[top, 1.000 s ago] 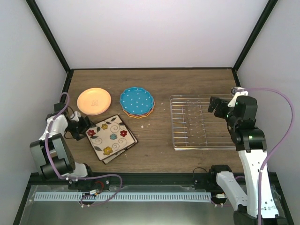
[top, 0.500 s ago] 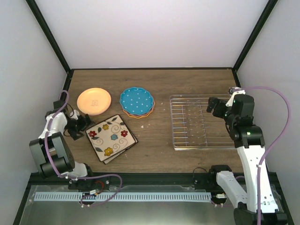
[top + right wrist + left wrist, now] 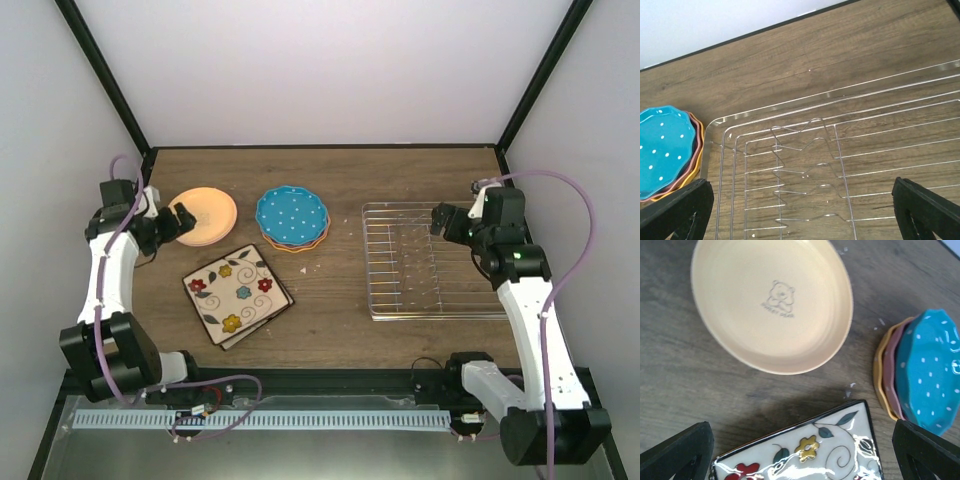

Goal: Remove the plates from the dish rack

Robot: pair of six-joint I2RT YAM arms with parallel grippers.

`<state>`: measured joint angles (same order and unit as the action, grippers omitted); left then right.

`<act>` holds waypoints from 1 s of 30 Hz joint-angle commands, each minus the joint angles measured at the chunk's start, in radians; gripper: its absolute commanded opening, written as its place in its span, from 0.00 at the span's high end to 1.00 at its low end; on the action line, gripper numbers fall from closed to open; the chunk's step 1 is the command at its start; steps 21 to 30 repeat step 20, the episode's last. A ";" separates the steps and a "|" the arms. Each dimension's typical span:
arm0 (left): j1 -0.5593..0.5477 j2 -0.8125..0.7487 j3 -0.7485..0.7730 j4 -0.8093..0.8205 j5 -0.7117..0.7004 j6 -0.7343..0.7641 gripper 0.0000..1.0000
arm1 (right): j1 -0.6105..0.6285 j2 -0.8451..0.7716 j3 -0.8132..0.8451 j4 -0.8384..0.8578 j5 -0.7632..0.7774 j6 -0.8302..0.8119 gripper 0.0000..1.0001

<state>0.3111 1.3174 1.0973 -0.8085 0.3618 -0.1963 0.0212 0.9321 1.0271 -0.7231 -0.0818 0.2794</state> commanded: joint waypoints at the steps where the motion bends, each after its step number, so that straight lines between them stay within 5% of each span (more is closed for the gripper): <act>1: -0.058 -0.037 0.040 0.036 -0.007 0.041 0.00 | -0.006 0.063 0.045 0.068 -0.041 -0.023 0.00; 16: -0.320 0.007 0.196 0.190 0.038 0.079 0.00 | -0.006 0.244 0.090 0.146 -0.142 -0.032 0.00; 30: -0.331 0.038 0.229 0.200 0.022 0.079 0.00 | -0.006 0.237 0.082 0.149 -0.134 -0.030 0.00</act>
